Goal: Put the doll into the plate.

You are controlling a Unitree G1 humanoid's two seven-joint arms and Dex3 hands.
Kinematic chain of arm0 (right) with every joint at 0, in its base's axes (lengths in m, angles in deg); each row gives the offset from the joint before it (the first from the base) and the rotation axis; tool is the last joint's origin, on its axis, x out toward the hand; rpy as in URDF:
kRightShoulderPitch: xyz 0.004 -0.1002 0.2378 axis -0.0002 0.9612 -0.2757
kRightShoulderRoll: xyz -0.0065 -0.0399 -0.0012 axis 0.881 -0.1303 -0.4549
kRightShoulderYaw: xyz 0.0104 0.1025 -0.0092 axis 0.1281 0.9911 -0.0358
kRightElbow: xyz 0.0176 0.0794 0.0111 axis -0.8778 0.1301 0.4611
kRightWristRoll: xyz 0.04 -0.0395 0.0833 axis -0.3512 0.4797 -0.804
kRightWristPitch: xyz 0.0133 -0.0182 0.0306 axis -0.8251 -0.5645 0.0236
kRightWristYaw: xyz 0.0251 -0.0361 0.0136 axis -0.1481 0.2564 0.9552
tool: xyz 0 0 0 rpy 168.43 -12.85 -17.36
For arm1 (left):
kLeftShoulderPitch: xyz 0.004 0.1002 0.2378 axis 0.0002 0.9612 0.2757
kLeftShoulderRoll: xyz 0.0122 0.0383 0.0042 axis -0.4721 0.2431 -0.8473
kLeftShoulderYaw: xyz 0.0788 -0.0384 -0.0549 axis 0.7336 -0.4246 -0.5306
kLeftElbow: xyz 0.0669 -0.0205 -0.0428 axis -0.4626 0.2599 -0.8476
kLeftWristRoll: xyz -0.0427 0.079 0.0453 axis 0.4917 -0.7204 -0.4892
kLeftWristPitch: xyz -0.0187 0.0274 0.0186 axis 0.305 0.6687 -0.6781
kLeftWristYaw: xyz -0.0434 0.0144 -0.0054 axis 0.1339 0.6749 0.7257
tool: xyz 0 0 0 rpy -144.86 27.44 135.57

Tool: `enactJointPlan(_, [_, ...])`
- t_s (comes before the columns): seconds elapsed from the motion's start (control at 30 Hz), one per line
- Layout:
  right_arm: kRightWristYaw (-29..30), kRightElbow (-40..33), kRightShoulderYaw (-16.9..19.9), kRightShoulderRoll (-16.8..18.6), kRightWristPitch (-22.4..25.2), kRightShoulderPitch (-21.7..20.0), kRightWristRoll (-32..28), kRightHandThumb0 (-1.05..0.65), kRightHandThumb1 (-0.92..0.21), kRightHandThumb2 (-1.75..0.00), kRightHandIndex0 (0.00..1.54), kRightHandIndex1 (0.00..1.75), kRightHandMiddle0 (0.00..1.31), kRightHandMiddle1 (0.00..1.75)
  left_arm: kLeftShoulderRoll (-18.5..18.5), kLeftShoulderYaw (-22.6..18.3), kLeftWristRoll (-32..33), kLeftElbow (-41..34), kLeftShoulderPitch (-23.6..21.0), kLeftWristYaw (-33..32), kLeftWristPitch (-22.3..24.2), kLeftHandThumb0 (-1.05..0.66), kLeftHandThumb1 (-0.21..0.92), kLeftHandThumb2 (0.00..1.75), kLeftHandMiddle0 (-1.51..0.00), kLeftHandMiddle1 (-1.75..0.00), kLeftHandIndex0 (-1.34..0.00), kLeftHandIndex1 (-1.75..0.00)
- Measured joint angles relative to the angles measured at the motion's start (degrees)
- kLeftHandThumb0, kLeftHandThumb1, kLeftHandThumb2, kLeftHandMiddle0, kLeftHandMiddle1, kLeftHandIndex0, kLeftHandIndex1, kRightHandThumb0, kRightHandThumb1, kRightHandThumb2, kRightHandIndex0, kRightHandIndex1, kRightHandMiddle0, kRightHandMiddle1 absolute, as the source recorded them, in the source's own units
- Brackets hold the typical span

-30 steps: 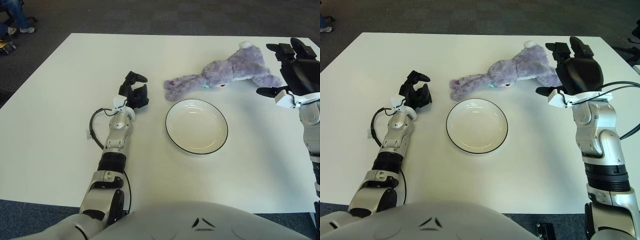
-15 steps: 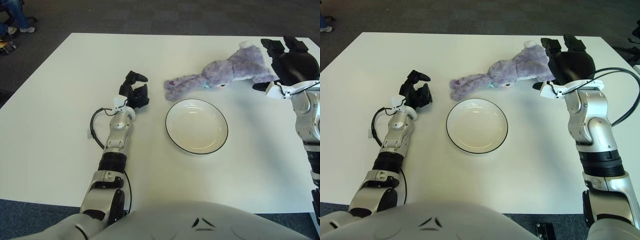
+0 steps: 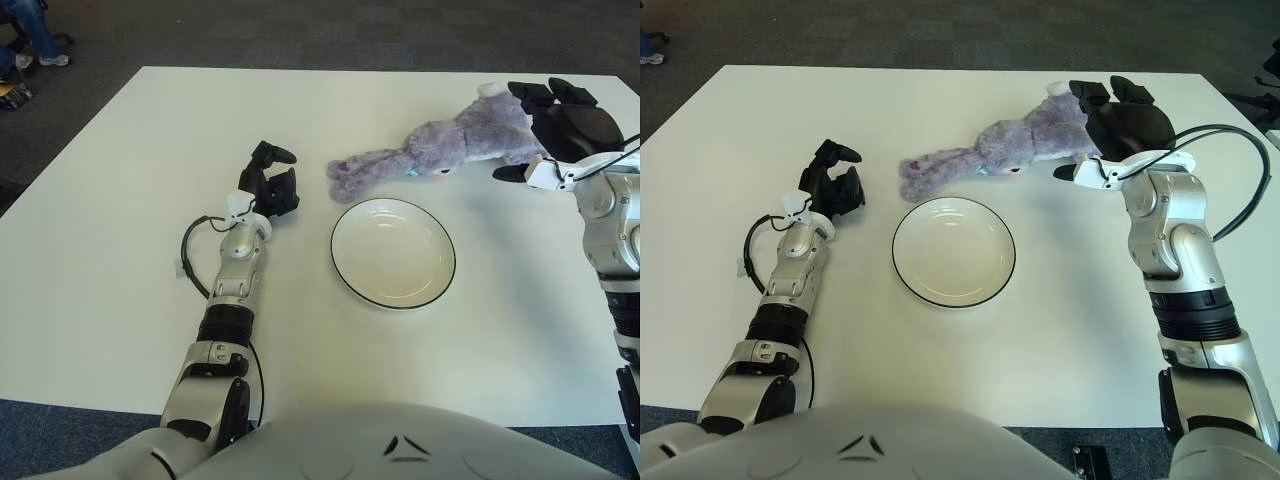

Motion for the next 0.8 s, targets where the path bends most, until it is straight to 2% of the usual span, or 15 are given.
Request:
enactJointPlan(0.33, [0.09,4.36,-3.31,-0.02,-0.32,-3.32,0.65,-0.82,-0.65,-0.48,0.0,0.0,0.0,0.01,0.0,0.11,-0.58,0.05,-0.07,-0.02,-0.1,-0.4,0.61,0.95,-1.16,-1.75,-0.39,-1.75])
enactJointPlan(0.57, [2.96,12.71,-5.5,2.07,-2.25,-7.93,-0.13,-0.83,-0.62,-0.47,0.0,0.0,0.02,0.02,0.07,0.09,-0.68,0.15,-0.1,0.0,-0.4,-0.4,0.61,0.95,-1.17,-1.75,-0.39,-1.75])
enactJointPlan(0.8, [6.31,16.43,-6.39,2.41,-5.62,-9.03,-0.6,-0.77,-0.44,-0.65,0.0,0.0,0.0,0.15,0.25,0.09,-0.67,0.27,-0.24,0.0,-0.51,-0.4,0.6,0.95,-1.16,-1.75,-0.39,-1.75])
